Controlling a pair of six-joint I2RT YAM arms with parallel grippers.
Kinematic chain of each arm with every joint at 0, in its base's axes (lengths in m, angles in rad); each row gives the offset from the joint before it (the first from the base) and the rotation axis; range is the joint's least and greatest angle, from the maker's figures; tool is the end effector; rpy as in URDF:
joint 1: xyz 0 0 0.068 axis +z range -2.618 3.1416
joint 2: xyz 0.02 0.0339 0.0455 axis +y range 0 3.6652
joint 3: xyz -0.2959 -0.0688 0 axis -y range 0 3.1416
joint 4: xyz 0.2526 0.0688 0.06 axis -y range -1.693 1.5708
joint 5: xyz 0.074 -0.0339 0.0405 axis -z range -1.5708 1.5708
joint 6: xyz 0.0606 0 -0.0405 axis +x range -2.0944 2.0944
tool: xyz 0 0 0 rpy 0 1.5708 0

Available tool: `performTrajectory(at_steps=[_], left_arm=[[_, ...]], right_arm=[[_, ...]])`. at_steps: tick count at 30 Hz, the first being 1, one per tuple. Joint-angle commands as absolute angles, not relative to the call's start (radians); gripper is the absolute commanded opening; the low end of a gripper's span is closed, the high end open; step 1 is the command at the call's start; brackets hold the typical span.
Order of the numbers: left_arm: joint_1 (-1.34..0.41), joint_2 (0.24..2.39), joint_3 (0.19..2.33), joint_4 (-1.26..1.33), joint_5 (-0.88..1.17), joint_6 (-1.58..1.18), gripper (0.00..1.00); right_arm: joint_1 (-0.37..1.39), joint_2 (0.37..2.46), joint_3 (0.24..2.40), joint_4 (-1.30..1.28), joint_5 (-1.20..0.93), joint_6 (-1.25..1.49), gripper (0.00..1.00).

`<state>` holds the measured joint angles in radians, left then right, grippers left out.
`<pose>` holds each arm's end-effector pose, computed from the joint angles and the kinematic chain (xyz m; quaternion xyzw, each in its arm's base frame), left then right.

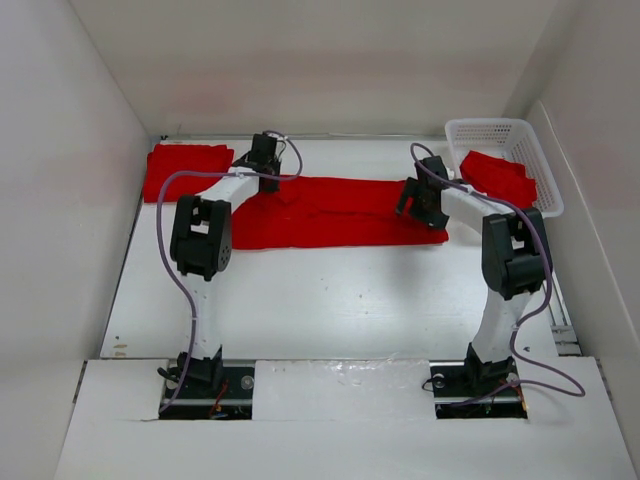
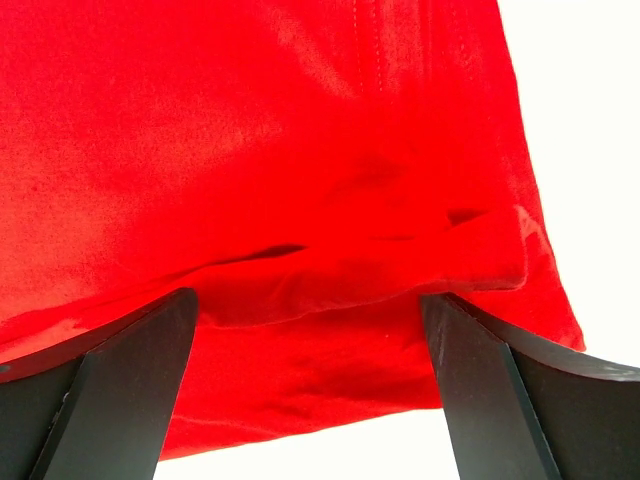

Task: Fold and stack the t-shirts
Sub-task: Fold the other side of the tshirt into a rectangle

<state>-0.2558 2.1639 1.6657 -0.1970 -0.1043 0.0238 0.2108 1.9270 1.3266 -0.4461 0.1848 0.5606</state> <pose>0.5231 -0.1303 0.2049 0.1041 0.8987 -0.0021 0.4260 0.4251 0.0796 0.1820 0.1909 0.9429 0.0145 0.2726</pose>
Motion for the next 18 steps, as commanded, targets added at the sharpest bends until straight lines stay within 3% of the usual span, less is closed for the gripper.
performTrajectory(at_steps=[1,3,4,5,9,10,11,16,18], left_arm=[[-0.255,2.177,1.724,-0.229,-0.089,0.086,0.00],[-0.255,2.186,1.759,-0.238,-0.101,0.086,0.10],[-0.255,2.197,1.778,-0.248,-0.110,0.086,0.21],[-0.255,2.197,1.778,-0.249,-0.110,0.086,0.21],[-0.255,2.206,1.818,-0.258,-0.179,0.075,0.49],[-0.255,2.206,1.831,-0.258,-0.192,0.075,0.64],[-0.255,2.197,1.832,-0.270,-0.201,0.066,0.71],[-0.255,2.125,1.795,-0.270,-0.210,0.040,0.86],[-0.255,2.059,1.740,-0.247,-0.183,0.017,1.00]], right_arm=[[0.198,1.931,1.376,-0.451,0.192,0.538,0.99],[0.198,1.931,1.376,-0.451,0.192,0.538,0.99],[0.198,1.931,1.376,-0.451,0.192,0.538,0.99],[0.198,1.931,1.376,-0.451,0.192,0.538,0.99],[0.198,1.931,1.376,-0.451,0.192,0.529,0.99],[0.198,1.931,1.376,-0.451,0.192,0.529,0.99],[0.198,1.931,1.376,-0.451,0.192,0.529,0.99],[0.198,1.931,1.376,-0.451,0.192,0.529,0.99],[0.198,1.931,1.376,-0.451,0.192,0.529,0.99]])
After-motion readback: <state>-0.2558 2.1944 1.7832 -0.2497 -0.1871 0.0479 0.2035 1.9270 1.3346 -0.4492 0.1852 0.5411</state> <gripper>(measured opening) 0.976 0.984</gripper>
